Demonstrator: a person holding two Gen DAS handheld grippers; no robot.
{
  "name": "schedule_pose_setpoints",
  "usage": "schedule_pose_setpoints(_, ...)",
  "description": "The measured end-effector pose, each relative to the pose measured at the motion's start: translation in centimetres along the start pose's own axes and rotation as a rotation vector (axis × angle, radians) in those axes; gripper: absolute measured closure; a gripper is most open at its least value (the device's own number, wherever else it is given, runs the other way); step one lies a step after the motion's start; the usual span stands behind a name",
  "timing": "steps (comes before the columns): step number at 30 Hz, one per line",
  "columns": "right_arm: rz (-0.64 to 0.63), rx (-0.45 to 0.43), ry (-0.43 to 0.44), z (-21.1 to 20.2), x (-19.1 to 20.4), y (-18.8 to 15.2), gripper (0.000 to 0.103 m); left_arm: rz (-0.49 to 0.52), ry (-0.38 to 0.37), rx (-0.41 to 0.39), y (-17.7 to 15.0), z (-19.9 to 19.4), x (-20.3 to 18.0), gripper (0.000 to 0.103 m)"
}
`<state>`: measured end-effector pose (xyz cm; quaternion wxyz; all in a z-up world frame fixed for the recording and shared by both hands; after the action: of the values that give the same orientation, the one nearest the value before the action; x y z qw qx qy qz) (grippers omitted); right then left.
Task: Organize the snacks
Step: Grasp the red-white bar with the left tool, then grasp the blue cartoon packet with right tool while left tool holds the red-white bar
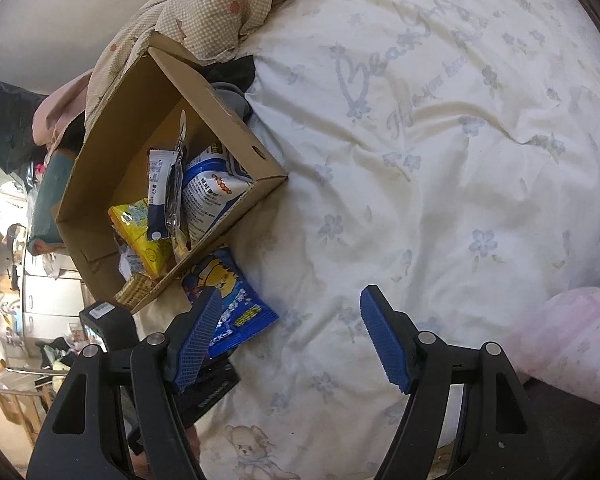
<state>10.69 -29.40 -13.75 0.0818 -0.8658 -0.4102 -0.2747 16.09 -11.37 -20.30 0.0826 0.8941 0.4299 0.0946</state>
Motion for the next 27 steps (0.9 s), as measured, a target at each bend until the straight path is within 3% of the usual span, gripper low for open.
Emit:
schedule_pose_setpoints(2,-0.011,0.003,0.0,0.2,0.4,-0.1,0.028,0.01,-0.012,-0.01,0.4,0.2,0.0,0.049)
schedule_pose_setpoints(3,-0.016,0.004,-0.001,0.2,0.5,-0.2,0.028,0.011,-0.025,-0.02,0.6,0.1,0.0,0.064)
schedule_pose_setpoints(5,-0.024,0.007,-0.003,0.3,0.7,-0.4,0.028,0.014,-0.03,-0.03,0.9,-0.2,0.2,0.075)
schedule_pose_setpoints(10,-0.033,0.004,0.0,0.2,1.0,-0.5,0.028,-0.012,-0.049,-0.008,-0.2,-1.1,0.1,0.076)
schedule_pose_setpoints(18,-0.035,0.004,0.017,-0.2,1.2,-0.7,0.028,-0.206,-0.089,0.081,-4.7,-4.7,1.1,0.076)
schedule_pose_setpoints(24,-0.058,0.023,0.018,0.4,1.8,-1.1,0.028,-0.33,-0.09,-0.006,-7.3,-9.8,1.6,0.076)
schedule_pose_setpoints(27,-0.087,0.07,0.018,1.7,2.5,-1.5,0.028,-0.407,-0.043,-0.071,-9.4,-11.8,2.5,0.076)
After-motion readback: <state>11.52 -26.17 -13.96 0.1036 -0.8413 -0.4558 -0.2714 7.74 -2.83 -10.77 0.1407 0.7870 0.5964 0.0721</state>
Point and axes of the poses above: each gripper's, at about its wrist camera, not at the fingertips, and z roughly the way its jaws point, x to its left, y to its top, the point moved 1 cm from there along z, roughly the way its jaws point, and after that the axes turned 13 degrees about z, right-handed, at the moved point
